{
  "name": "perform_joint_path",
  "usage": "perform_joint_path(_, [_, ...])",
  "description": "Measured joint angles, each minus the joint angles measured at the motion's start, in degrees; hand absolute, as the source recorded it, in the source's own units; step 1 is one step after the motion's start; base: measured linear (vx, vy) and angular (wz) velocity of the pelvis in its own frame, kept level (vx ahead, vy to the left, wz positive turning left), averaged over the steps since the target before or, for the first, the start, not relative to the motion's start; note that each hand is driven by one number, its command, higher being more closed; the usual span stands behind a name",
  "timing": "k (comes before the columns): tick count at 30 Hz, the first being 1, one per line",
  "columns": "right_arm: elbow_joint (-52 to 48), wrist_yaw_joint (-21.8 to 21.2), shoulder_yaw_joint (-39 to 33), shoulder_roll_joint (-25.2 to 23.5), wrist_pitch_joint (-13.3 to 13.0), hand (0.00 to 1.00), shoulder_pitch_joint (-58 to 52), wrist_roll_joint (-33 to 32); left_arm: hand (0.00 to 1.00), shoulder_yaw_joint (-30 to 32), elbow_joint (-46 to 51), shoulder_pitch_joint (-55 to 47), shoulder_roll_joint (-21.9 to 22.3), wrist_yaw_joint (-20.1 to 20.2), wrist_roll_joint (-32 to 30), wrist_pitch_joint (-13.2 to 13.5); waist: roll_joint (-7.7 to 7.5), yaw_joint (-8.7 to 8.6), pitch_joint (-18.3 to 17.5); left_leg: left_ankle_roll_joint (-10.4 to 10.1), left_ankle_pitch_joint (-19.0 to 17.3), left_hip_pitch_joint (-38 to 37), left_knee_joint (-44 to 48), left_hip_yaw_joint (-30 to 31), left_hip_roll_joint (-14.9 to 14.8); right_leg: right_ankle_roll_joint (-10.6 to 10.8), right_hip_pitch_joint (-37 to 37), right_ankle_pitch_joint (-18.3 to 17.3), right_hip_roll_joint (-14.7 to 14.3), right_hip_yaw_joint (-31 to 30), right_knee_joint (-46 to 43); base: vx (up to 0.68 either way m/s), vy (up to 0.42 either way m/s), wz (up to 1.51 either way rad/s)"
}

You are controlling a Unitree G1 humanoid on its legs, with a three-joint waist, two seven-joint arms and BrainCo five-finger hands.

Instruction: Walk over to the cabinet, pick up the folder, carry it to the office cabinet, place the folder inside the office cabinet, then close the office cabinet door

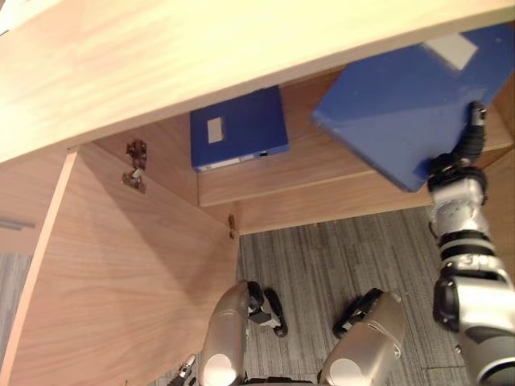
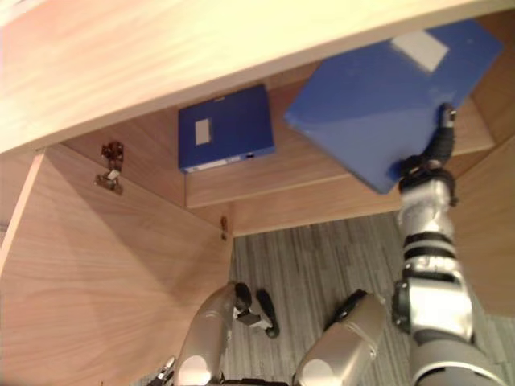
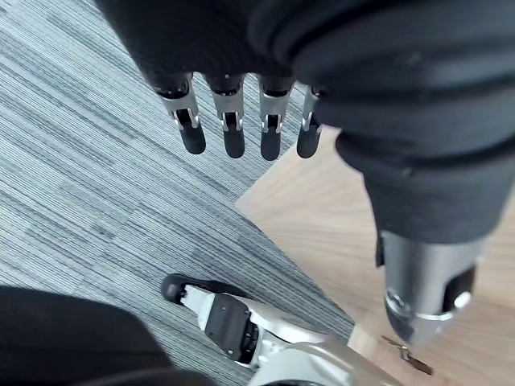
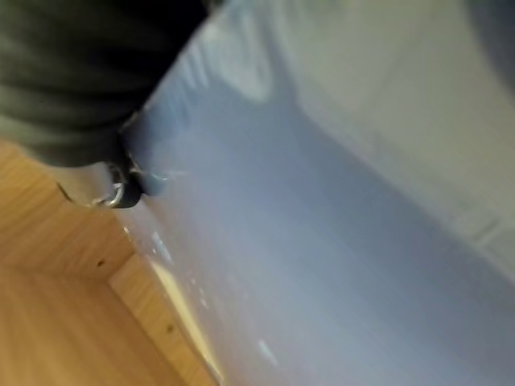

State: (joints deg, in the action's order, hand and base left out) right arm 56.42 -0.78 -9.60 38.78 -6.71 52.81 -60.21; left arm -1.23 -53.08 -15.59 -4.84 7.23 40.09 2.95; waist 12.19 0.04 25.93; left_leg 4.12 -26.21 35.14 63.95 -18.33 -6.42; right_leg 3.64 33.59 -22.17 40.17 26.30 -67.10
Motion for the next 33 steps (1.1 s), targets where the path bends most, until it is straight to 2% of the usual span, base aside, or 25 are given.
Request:
perform_joint_path(3, [5.6, 1.6, -0.8, 3.2, 0.2, 1.0, 3.1, -3.2, 0.0, -2.4, -1.0, 0.9, 0.0, 0.0, 0.8, -0.2, 1.43, 0.83, 0.4, 0.4, 0.1, 3.4, 1.7, 0.2, -0.1, -0.4, 3.4, -0.2, 0.6, -0.6, -1.8, -0.04, -0.021, 0.1])
perform_joint_path(5, [7.7, 3.5, -5.4, 4.1, 0.6, 1.0, 3.9, -5.6, 0.0, -3.8, -0.2, 1.3, 0.0, 0.0, 1.1, -0.2, 2.19, 1.55, 0.7, 0.7, 0.3, 6.2, 2.7, 0.4, 0.1, -1.0, 6.0, -0.7, 1.5, -0.6, -3.3, -0.02, -0.052, 0.14])
perform_joint_path(9, [10.3, 6.9, -9.6, 4.3, 0.9, 1.0, 3.9, -11.1, 0.0, -5.8, 1.2, 1.4, 0.0, 0.0, 1.2, -0.3, 2.5, 1.78, 0.5, 0.5, 0.5, 8.9, 3.7, 1.0, 0.1, -1.5, 8.2, -1.7, 2.2, -0.5, -5.0, -0.01, -0.102, 0.11])
perform_joint_path(13, [10.9, 8.4, -9.8, 5.7, -0.6, 1.0, 5.4, -16.9, 0.0, -7.3, 3.1, 1.4, -0.6, -0.2, 1.2, -0.3, 3.04, 1.99, 0.1, 0.4, 0.8, 11.0, 4.4, 1.9, 0.8, -1.8, 9.3, -2.8, 3.5, 0.2, -6.6, 0.0, -0.103, 0.17])
perform_joint_path(18, [14.9, 10.5, -10.3, 6.9, -3.5, 1.0, 10.3, -17.5, 0.0, -9.1, 3.2, 1.4, -0.9, -0.9, 1.2, -0.5, 3.49, 2.86, -0.2, -0.3, 1.3, 13.2, 4.5, 2.4, 1.3, -1.5, 10.6, -3.2, 4.4, 0.7, -7.3, -0.01, -0.098, 0.17])
perform_joint_path(23, [19.8, 13.5, -2.3, 10.7, -3.3, 1.0, 14.4, -16.6, 0.0, -10.1, 3.2, 1.4, -0.9, -1.2, 1.7, -0.8, 4.01, 3.87, -0.6, -0.2, 1.5, 14.6, 4.5, 3.0, 1.5, -1.5, 10.9, -3.2, 4.6, 1.8, -7.3, 0.01, -0.095, 0.07])
perform_joint_path(25, [21.2, 13.9, 2.2, 13.1, -1.2, 1.0, 16.6, -14.0, 0.0, -10.3, 3.2, 1.4, -1.0, -1.3, 2.3, -0.8, 4.35, 4.09, -0.9, -0.1, 1.6, 15.3, 4.6, 3.1, 1.6, -1.5, 11.5, -3.2, 4.6, 1.9, -7.4, 0.02, -0.069, 0.04])
perform_joint_path(26, [22.0, 13.8, 7.0, 14.6, 0.9, 1.0, 17.7, -11.4, 0.0, -10.3, 3.3, 1.4, -1.0, -1.3, 2.5, -0.8, 4.6, 4.09, -1.1, 0.2, 1.9, 15.6, 4.6, 3.2, 1.7, -1.5, 11.6, -3.4, 4.6, 2.0, -7.5, 0.02, -0.067, 0.05])
perform_joint_path(27, [22.0, 13.7, 8.8, 15.0, 1.5, 0.0, 18.0, -9.8, 0.0, -10.4, 3.5, 1.4, -1.1, -1.3, 2.5, -0.8, 4.6, 4.11, -1.1, 0.2, 1.9, 15.6, 4.6, 3.2, 1.7, -1.4, 11.7, -3.5, 4.6, 2.0, -7.5, 0.04, -0.114, 0.05])
perform_joint_path(29, [22.0, 13.5, 16.4, 16.8, 2.9, 0.0, 19.0, -5.8, 0.0, -10.6, 4.5, 1.4, -1.5, -1.3, 2.5, -0.7, 4.61, 4.18, -1.1, 0.0, 2.0, 15.9, 4.5, 3.3, 1.6, -1.5, 12.1, -3.9, 4.7, 2.0, -7.8, 0.04, -0.124, 0.02])
perform_joint_path(33, [21.9, 11.9, 23.1, 18.7, 3.2, 0.0, 21.3, -5.9, 0.0, -10.6, 5.6, 1.4, -2.7, -1.3, 2.8, -0.6, 4.67, 4.22, -1.1, -0.4, 2.2, 17.2, 4.6, 3.3, 1.6, -1.7, 13.2, -4.5, 4.7, 2.0, -8.4, 0.02, -0.091, 0.03])
